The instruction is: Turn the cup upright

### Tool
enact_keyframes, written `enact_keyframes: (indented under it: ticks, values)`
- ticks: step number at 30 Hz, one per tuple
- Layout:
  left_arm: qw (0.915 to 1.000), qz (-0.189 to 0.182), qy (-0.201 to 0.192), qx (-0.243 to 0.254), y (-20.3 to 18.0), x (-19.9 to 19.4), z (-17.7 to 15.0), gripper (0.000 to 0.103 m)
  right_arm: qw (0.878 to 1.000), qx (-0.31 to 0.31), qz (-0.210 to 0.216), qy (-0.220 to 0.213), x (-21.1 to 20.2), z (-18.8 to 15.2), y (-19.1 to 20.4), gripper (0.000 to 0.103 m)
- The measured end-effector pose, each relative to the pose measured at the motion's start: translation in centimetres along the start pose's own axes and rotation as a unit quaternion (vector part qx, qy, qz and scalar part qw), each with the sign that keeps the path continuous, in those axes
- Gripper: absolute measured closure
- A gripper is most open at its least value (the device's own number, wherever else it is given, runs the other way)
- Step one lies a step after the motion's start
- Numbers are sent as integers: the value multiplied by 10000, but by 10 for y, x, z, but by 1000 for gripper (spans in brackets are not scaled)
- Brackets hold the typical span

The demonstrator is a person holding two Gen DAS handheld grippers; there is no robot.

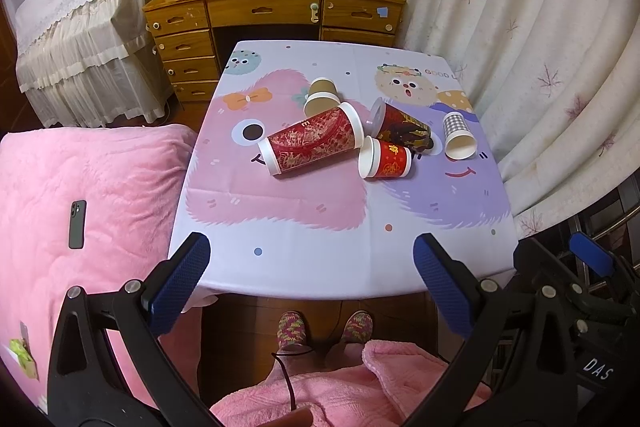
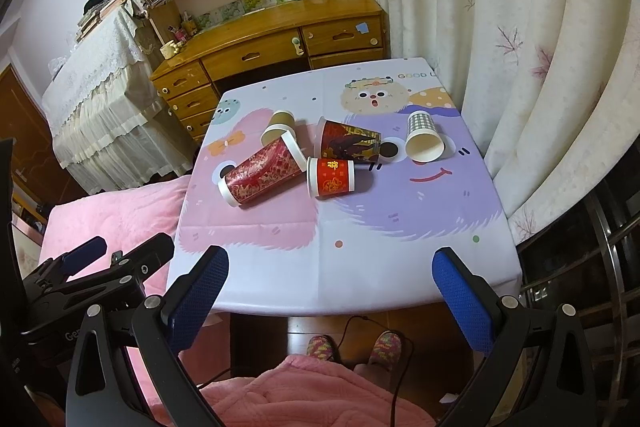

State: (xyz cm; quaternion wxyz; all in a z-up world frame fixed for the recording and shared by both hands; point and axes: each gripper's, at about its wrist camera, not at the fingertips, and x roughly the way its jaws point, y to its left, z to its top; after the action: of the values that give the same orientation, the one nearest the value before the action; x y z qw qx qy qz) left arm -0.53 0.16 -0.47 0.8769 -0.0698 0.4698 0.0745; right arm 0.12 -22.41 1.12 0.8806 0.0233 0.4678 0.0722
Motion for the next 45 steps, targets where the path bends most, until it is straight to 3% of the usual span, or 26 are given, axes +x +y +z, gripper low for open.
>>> enact_keyframes:
  ticks: [12,22,29,33,39,45]
  values:
    - [10000,-78,-36,49,3,1,-3,3,10000,32,-35,-18,2,-7,6,0]
    - [9989,-405,30,222,25,3,4,3,9995,289,-125,56,2,-22,28,0]
    - [9954,-741,568,194,49,32,7,3,9983,258,-292,431,20,-39,58,0]
    - [9918,-930,850,225,52,51,12,3,9977,199,-518,397,27,-43,67,0]
    - [9844,-1199,1287,41,48,85,27,3,9924,-232,-1203,124,45,-31,67,0]
    - [9794,-1326,1514,-154,28,114,54,3,9919,-420,-1186,171,63,1,47,0]
